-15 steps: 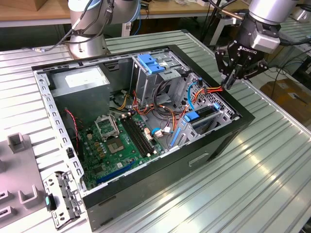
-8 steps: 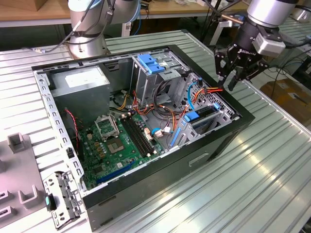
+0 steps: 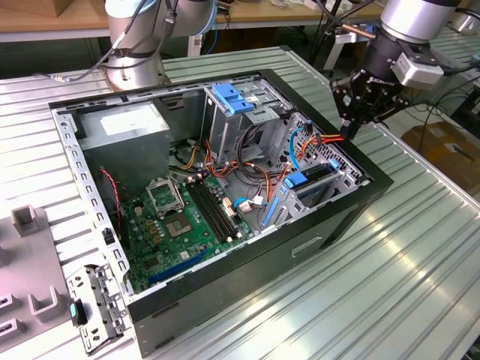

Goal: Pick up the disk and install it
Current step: 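Insert the first disk wire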

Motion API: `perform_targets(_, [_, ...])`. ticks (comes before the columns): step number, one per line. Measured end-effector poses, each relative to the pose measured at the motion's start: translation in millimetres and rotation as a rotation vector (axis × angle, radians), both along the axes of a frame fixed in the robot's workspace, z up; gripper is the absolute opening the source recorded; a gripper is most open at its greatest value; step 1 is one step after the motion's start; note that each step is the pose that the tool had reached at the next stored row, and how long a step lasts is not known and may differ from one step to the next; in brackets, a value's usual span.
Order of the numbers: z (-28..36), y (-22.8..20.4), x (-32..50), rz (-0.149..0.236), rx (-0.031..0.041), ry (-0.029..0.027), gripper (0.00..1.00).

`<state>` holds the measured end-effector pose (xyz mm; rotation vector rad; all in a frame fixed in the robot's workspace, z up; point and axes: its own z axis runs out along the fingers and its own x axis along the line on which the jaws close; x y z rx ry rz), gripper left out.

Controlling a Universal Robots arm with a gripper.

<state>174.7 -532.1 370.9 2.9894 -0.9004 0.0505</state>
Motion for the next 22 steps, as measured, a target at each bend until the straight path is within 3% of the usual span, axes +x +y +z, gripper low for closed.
perform_targets(7, [0.4, 0.0, -1.1, -0.001, -0.0002, -0.0001, 0.16])
perform_targets(12, [0.3, 0.0, -3.8, -0.025, 0.0, 0.0, 0.16])
perform_targets(22, [0.3, 0.0, -8.1, -0.136, 0.0, 0.0, 0.16])
